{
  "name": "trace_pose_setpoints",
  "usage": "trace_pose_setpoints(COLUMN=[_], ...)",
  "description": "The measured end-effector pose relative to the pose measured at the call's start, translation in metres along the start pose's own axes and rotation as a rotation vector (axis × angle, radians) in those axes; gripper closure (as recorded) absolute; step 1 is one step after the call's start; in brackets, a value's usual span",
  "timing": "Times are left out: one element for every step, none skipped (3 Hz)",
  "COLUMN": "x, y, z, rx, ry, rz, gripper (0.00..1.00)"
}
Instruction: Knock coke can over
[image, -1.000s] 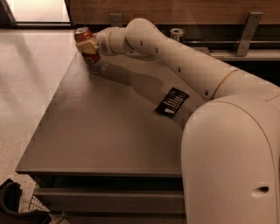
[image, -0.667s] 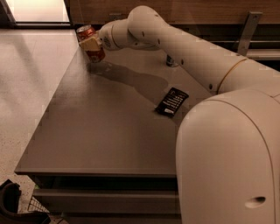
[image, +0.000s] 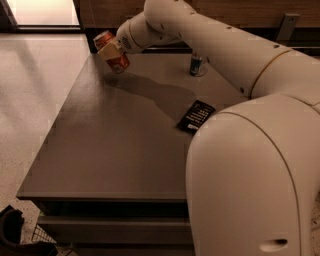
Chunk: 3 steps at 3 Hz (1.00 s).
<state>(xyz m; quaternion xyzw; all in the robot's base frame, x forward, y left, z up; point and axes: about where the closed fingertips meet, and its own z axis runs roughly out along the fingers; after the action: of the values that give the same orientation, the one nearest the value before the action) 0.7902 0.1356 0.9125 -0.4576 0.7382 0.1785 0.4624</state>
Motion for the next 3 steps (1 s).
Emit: trace_pose_setpoints(x=[0.011, 0.022, 0.036], y=[0.001, 0.002, 0.007], z=[-0.002, -0.002, 0.008], rx=[0.02, 0.041, 0.019], ry=[0.095, 0.195, 0.338], rz=[-0.036, -0.088, -0.173], gripper=[1.0, 1.0, 1.0])
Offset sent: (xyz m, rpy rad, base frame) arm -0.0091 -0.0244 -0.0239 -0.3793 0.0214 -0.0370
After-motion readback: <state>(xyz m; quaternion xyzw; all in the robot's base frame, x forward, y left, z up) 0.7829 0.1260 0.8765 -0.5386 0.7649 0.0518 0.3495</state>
